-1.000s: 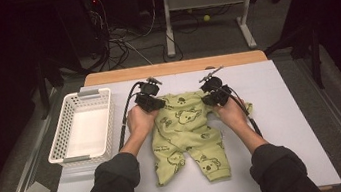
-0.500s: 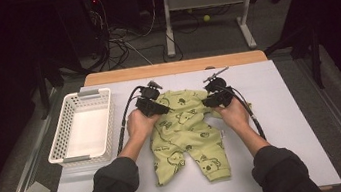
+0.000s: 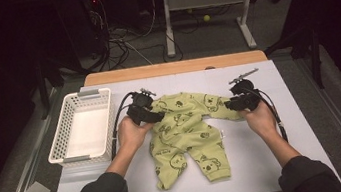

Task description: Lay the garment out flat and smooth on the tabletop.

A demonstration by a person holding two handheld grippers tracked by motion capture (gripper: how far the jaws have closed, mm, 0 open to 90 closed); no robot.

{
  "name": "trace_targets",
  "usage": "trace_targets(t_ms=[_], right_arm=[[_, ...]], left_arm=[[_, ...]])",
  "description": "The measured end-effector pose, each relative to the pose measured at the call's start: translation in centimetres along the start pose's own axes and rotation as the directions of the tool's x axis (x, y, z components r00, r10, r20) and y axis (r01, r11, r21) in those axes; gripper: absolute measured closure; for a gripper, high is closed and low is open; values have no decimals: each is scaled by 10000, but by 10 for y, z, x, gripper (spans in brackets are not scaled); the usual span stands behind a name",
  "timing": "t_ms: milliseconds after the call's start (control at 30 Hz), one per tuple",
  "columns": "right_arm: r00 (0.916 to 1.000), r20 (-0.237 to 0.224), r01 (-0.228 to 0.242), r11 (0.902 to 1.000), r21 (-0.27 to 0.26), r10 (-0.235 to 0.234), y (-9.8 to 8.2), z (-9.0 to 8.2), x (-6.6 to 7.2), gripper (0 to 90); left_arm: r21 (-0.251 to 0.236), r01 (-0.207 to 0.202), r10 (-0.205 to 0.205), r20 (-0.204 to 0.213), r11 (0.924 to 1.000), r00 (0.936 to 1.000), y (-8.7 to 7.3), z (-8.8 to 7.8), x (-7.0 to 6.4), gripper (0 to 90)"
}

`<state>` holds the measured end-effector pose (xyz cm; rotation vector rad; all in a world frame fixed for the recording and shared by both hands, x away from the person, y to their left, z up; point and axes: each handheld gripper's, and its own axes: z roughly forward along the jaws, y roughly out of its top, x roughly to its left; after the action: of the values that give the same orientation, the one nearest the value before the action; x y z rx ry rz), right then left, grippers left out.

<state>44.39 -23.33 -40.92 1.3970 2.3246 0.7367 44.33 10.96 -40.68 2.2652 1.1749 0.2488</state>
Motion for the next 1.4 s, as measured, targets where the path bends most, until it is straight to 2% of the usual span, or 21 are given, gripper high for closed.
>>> trace_targets(t_ms=[133,233,333,400,467,533,600,700,767,867,1067,1167,1333,1400], right_arm=[[9995,-34,-327,9992,231,328,-9,1,-9,657],[9992,-9,-406,9978,518,407,-14,7,-10,641],[9989,-59,-463,9949,891,470,-16,15,-9,605],[9988,-191,-415,9900,1347,445,-17,24,-8,602],[9999,45,-169,9912,1314,165,-18,27,-6,662],[10000,77,-19,9913,1317,9,-18,26,-5,811],[9999,80,115,9903,1384,-127,-19,26,-5,893],[9996,143,214,9908,1338,-235,-19,25,-5,900],[9990,286,290,9908,1325,-331,-18,25,-4,900],[9984,484,241,9934,1125,-297,-18,22,-8,900],[9956,895,-337,9963,785,266,-21,7,-29,900],[9930,1101,-529,9947,884,430,-26,6,-38,900],[9876,1466,-720,9918,1058,561,-33,8,-47,900],[9875,1387,-921,9884,1206,751,-35,10,-50,891]], left_arm=[[-100,-40,40,97,9999,9999,-5,-8,-1,414],[-78,-143,144,233,9999,9996,-15,-14,-7,413],[31,-184,182,518,9998,9985,-29,-16,-12,413],[19,-191,190,654,9998,9977,-38,-17,-15,413],[-19,-271,272,719,9996,9970,-45,-19,-17,413],[-99,-324,330,682,9994,9971,-49,-23,-17,413],[-290,-287,305,628,9992,9976,-50,-29,-16,413],[-685,-154,200,663,9975,9976,-51,-40,-13,413],[-770,-135,186,660,9969,9976,-53,-44,-12,413],[-597,-218,257,654,9980,9975,-57,-44,-13,414],[-240,-148,168,857,9996,9962,-67,-36,-14,414],[-118,-12,24,1000,9999,9950,-70,-30,-13,415],[-81,48,-40,984,10000,9951,-68,-28,-11,415],[-25,68,-65,867,10000,9962,-65,-28,-9,416]])
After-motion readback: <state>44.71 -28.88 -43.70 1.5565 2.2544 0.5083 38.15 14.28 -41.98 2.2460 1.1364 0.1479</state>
